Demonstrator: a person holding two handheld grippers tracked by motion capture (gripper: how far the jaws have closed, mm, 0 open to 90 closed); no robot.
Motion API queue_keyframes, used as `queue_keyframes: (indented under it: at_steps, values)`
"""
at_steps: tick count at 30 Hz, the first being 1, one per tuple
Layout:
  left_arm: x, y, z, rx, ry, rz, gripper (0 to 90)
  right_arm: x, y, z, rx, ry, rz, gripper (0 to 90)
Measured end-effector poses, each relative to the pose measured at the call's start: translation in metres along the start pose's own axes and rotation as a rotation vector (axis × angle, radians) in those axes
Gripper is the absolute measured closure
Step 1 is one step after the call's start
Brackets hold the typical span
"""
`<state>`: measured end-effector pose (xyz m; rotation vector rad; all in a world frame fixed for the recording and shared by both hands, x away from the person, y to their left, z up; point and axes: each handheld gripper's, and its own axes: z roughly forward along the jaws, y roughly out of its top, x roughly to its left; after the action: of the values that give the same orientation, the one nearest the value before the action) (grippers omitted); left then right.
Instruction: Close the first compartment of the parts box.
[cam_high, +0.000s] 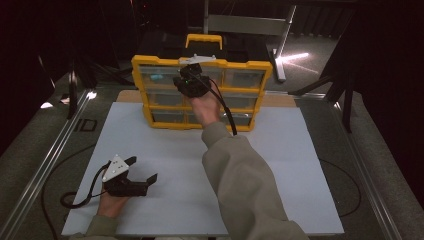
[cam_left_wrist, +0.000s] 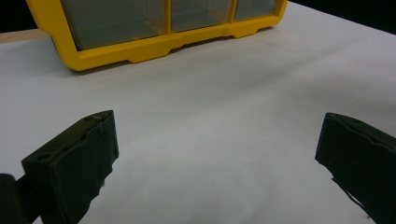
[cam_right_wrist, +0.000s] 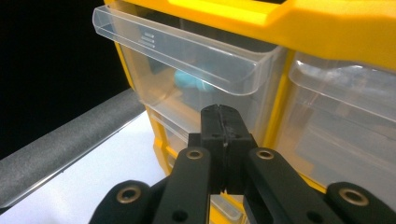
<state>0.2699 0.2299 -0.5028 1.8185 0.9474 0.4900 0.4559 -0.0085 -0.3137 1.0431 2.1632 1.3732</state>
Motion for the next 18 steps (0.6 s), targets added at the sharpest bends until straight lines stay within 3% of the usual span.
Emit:
queue_keyframes:
  at_steps: [18]
  values:
    - [0.0002, 0.0, 0.0005, 0.001, 0.0, -0.001, 0.1, -0.0025, -0.0016, 0.0044, 0.002, -0.022, 0.003, 90.0]
